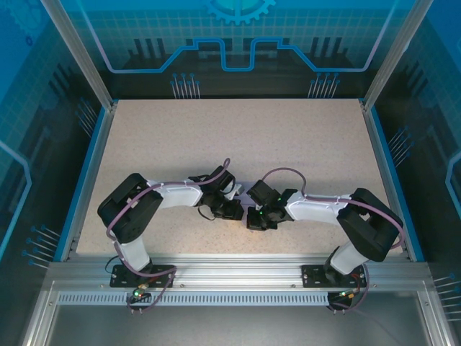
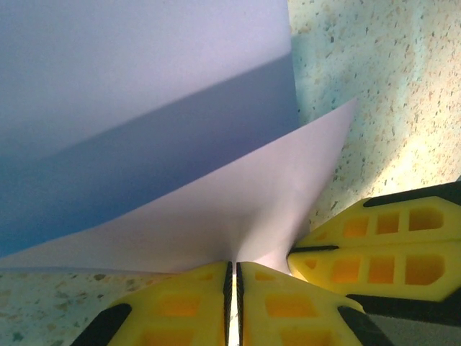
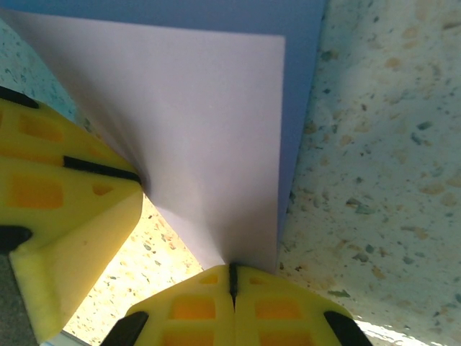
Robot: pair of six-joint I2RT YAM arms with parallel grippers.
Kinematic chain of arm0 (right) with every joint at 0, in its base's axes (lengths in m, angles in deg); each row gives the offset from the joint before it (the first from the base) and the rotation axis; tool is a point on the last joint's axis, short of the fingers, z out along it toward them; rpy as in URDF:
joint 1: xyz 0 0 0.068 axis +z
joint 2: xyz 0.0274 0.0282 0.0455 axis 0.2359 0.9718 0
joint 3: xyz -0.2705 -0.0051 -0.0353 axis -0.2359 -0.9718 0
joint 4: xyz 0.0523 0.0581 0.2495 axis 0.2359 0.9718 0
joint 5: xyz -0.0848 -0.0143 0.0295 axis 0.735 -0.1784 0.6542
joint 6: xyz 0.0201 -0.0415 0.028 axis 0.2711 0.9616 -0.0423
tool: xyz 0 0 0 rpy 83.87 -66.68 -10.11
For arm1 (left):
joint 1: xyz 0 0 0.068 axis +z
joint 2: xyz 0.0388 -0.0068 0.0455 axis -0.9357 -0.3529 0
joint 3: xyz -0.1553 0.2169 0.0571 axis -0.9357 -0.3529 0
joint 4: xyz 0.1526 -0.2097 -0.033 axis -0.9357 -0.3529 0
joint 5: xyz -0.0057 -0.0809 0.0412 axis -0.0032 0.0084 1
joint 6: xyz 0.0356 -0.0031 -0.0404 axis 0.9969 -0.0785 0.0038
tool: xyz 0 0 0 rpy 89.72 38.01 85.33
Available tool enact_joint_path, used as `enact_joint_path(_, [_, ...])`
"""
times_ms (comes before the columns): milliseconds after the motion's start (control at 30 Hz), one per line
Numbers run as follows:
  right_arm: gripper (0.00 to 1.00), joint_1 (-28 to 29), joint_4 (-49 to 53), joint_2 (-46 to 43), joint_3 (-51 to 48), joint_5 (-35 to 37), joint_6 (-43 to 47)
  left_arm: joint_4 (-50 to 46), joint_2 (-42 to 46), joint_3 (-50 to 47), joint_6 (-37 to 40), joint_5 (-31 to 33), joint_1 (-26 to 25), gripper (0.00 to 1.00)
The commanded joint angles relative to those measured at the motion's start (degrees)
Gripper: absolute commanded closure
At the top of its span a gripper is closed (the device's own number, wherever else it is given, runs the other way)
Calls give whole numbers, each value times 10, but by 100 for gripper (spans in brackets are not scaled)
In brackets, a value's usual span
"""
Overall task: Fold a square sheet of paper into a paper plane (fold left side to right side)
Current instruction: Third fold the triangle at the center of the table.
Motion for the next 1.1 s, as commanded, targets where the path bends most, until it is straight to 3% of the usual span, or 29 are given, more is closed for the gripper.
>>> enact_joint_path(0, [100,6,54,26,-14,24,7,-19,37,8,26,9,-5,86])
enact_joint_path(200, [100,6,53,25,-11,24,7,-19,50,9,25,-13,-4,86])
enact_joint_path(533, [100,6,56,25,-11,25,8,5,-5,30,22,-33,-4,86])
enact_joint_path(1067, [100,6,66,30,-8,26,11,-24,-30,31,41,27,-4,89])
